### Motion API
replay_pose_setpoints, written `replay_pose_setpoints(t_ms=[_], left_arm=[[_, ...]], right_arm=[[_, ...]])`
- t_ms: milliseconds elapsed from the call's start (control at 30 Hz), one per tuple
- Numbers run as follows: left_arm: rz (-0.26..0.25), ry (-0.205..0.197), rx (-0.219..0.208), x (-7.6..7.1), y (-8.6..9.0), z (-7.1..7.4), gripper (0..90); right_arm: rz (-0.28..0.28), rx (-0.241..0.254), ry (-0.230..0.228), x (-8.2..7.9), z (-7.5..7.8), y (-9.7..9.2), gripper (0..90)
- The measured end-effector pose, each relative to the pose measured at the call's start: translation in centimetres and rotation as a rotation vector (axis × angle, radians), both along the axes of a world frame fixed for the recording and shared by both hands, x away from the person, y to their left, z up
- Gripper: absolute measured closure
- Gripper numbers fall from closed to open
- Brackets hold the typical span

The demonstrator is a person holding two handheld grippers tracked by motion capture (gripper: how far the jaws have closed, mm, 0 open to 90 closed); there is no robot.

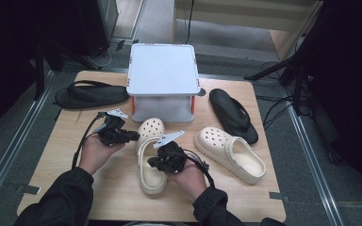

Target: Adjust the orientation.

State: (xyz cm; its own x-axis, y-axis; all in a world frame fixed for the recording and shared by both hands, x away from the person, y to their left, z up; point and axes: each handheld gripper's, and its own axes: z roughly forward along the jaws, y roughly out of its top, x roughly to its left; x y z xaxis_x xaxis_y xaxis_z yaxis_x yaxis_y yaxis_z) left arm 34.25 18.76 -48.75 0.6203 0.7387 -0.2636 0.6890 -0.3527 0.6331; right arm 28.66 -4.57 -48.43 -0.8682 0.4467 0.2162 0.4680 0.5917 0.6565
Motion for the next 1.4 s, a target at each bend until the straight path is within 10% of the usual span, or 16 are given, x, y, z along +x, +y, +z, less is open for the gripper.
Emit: replay_pose_setpoints(t_ms=[1400], left_arm=[[-0.004, -0.015, -0.010, -1.7, 2.2, 0.5, 46.8]], right_arm=[[-0.208, 0.037, -0.071, -0.6, 3.6, -13.8, 72.3]])
